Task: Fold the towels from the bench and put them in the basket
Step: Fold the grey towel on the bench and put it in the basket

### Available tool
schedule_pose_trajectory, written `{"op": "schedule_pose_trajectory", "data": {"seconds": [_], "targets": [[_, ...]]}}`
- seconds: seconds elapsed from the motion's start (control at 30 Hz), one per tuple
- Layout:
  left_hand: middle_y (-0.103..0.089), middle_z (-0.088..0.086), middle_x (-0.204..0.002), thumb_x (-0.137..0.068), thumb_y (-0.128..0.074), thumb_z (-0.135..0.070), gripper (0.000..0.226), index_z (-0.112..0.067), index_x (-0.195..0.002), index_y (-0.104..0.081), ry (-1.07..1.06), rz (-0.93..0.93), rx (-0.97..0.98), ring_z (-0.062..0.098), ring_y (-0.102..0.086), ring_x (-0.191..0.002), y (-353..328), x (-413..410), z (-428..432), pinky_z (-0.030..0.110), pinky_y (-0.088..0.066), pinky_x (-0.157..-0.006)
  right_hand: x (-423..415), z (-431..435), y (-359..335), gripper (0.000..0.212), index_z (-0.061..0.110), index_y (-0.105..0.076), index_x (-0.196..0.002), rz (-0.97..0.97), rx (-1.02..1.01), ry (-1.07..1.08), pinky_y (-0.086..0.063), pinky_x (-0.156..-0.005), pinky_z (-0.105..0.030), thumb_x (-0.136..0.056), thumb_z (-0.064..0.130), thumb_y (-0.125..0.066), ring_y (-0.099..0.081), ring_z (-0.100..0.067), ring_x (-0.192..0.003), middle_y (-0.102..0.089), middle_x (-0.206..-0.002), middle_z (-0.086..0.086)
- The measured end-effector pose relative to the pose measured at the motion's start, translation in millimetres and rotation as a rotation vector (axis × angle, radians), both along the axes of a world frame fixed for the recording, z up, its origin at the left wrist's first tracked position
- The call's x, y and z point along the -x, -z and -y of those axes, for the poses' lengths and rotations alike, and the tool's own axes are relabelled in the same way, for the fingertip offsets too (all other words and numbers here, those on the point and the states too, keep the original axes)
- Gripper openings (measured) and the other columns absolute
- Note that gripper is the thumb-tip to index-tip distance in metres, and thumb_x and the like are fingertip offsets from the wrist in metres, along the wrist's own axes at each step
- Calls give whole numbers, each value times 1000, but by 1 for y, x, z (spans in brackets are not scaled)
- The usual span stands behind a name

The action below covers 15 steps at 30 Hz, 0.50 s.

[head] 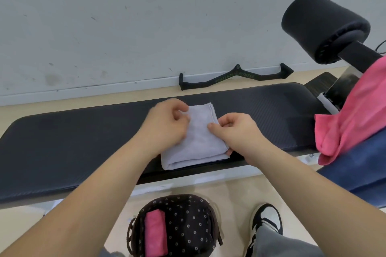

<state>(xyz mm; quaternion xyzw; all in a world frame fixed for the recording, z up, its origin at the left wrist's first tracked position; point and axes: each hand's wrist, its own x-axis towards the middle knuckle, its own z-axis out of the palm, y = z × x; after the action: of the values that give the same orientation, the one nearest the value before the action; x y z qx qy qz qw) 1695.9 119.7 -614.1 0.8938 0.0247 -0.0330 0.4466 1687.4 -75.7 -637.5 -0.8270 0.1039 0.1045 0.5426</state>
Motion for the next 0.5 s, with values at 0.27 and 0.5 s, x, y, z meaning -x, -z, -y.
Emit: {"op": "schedule_pose_trajectory", "data": {"seconds": [0.27,0.5], "targets": [[-65,1,-57,-85,-64,-69,58,-15,-67,-55,35,-304,-363,19,-63,-55,-1,9,-40,31,-55,-54,5,-6,-4,54,26,-58,-137,433,618,-350,-49,-101,-38,-89,45,-72,-47,-17,-124,-47,-135,4],[-73,9,-92,-87,-70,-28,24,-9,-97,-59,-61,-337,160,22,-73,-73,-8,17,-38,30,-59,-54,11,-19,-11,81,37,-45,-151,309,713,-550,-39,-110,-36,-80,71,-66,-33,-16,-127,-45,-134,10]]}}
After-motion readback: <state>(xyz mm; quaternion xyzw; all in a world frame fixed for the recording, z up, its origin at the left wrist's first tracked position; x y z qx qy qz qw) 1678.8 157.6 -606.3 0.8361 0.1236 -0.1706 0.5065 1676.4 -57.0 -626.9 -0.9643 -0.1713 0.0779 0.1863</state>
